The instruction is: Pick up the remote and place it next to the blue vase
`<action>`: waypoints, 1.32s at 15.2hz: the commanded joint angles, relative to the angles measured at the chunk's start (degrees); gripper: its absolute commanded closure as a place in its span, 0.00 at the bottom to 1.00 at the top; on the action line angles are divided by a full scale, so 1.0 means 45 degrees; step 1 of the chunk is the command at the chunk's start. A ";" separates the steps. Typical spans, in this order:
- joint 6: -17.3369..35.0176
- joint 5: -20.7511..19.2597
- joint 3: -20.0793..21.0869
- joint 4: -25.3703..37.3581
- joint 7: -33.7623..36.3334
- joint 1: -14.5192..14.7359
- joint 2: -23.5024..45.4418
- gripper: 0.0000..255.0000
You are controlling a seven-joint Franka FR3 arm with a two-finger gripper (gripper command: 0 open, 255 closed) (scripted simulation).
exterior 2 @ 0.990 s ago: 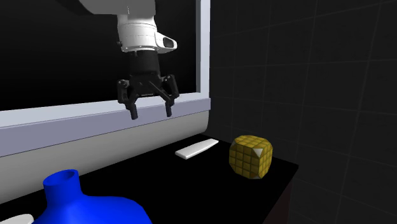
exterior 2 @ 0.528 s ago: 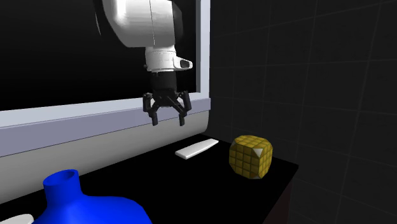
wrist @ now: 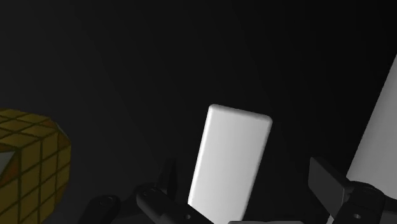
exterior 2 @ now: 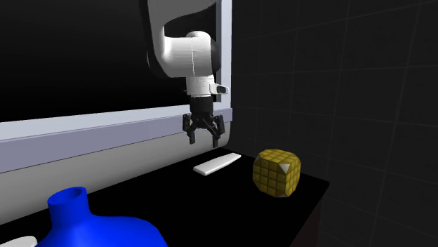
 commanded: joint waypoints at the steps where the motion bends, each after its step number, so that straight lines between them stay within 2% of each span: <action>1: 0.0145 0.0255 -0.0162 0.0675 0.0319 -0.0214 0.0788 0.00; 7: 0.0308 0.1080 -0.0574 0.2852 0.1090 -0.0993 0.3079 0.00; 14: 0.1288 0.1161 -0.0525 0.2316 0.1038 -0.1011 0.3527 0.00; 20: 0.1366 0.1168 -0.0521 0.2279 0.1034 -0.1013 0.3568 0.00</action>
